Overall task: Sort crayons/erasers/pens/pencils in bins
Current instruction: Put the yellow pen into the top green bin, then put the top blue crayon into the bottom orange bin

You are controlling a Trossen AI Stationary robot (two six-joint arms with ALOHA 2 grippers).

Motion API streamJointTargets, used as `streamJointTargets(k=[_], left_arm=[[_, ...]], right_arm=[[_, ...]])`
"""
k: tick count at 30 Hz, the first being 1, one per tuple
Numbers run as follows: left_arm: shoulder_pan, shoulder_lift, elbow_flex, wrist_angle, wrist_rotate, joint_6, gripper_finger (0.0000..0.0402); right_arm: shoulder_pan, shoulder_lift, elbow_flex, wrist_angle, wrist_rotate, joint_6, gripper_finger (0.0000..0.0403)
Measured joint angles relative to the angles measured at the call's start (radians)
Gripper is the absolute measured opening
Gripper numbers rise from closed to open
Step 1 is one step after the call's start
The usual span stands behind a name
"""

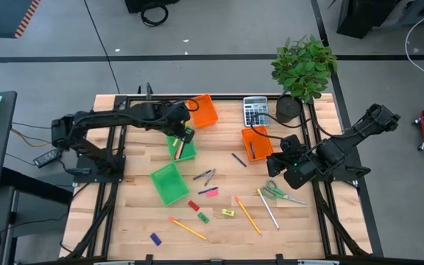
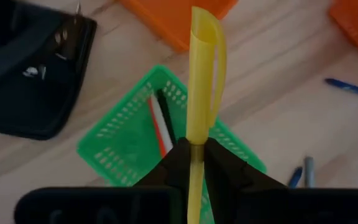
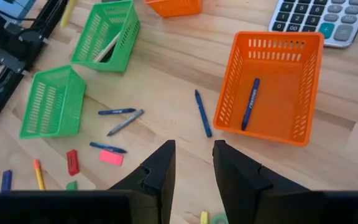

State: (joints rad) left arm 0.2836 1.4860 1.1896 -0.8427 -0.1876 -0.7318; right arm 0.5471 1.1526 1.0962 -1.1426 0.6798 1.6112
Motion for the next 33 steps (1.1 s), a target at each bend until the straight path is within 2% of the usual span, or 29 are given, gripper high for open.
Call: streamJointTargets(k=[9,14,20,27,33], left_arm=[[-0.014,0.020,-0.086,0.022,0.001,-0.123,0.0047],[-0.030,0.020,-0.146,0.071,0.039,-0.148,0.0049],[-0.029,0.020,-0.152,0.113,0.043,-0.139,0.0052],[-0.023,0.020,-0.152,0.135,0.041,-0.121,0.0097],[-0.030,0.020,-0.152,0.130,0.042,-0.120,0.0146]], right_arm=[[-0.002,0.000,0.000,0.014,-0.002,0.000,0.0115],[-0.002,0.000,0.000,0.016,-0.004,0.007,0.0115],[-0.002,0.000,0.000,0.016,-0.003,0.008,0.0115],[-0.002,0.000,0.000,0.016,-0.002,0.011,0.0115],[-0.002,0.000,0.000,0.016,-0.044,0.049,0.0115]])
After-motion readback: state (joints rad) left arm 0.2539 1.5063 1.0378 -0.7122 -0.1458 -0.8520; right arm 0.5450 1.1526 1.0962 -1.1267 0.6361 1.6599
